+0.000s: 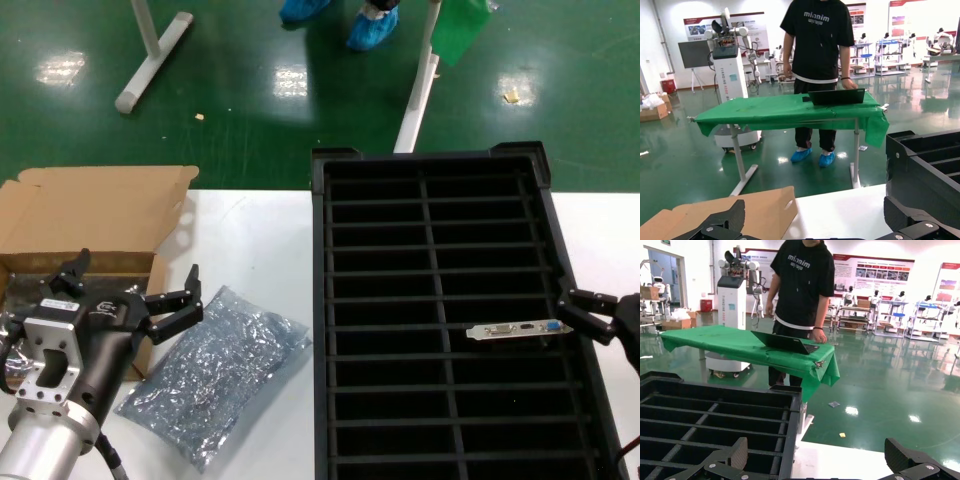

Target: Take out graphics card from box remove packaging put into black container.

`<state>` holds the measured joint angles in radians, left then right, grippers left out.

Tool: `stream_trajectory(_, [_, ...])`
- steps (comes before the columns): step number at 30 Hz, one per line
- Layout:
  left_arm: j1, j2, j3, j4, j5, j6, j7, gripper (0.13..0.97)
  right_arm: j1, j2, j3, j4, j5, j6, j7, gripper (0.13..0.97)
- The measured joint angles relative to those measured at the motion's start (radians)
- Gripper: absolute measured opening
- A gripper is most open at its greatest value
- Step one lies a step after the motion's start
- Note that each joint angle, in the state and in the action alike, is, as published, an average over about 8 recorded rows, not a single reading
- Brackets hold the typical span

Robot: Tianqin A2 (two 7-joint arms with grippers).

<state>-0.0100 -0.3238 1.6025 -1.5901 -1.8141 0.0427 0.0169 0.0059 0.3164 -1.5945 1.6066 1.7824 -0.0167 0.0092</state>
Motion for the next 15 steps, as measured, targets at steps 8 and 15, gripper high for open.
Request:
stream_trajectory(8, [0.0, 0.0, 0.0, 0.0, 0.0, 0.0, 0.0, 0.966, 0.0, 0.0, 0.0, 0.0, 0.0, 0.0, 0.0, 0.966])
stream_trajectory(15, [0.0, 0.0, 0.0, 0.0, 0.0, 0.0, 0.0, 0.966, 0.0, 0.0, 0.0, 0.0, 0.0, 0.0, 0.0, 0.966])
